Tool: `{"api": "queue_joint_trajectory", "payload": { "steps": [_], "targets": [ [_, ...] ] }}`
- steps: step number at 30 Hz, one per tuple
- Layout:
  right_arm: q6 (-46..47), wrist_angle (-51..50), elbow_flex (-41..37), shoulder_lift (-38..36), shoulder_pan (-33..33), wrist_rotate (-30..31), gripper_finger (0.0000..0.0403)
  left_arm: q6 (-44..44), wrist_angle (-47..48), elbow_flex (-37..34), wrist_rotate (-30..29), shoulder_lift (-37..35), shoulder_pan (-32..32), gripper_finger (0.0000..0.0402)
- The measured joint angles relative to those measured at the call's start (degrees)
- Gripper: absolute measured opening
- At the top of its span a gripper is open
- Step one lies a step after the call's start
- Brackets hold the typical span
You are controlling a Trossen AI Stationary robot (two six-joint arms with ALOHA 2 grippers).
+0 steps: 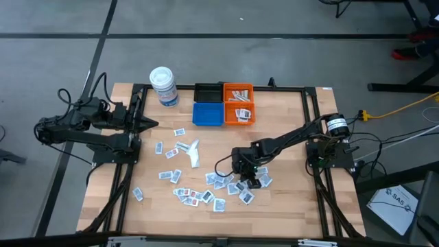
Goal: Pick & Place First Aid Supplies
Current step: Put the towelette pack into the bottom orange bin
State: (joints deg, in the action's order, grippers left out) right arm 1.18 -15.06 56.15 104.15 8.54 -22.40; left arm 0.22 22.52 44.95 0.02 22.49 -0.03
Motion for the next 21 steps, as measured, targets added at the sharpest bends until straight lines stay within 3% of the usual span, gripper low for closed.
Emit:
{"api": "queue_joint_trajectory", "payload": {
  "steps": [7,12,21],
  "targets": [
    [0.1,-0.2,0.9,-1.9,-1.5,0.9,0.0004,0.0,0.0,0.0,0.0,0.0,0.0,0.0004],
    [-1.2,-1.5,1.1,-4.2,-1.8,6.5,0.0005,0.0,0.0,0.0,0.0,0.0,0.0,0.0004],
    [0.0,-6.7,0.6,-4.0,-1.8,9.4,0.0003,0.0,0.0,0.0,0.0,0.0,0.0,0.0004]
  ]
}}
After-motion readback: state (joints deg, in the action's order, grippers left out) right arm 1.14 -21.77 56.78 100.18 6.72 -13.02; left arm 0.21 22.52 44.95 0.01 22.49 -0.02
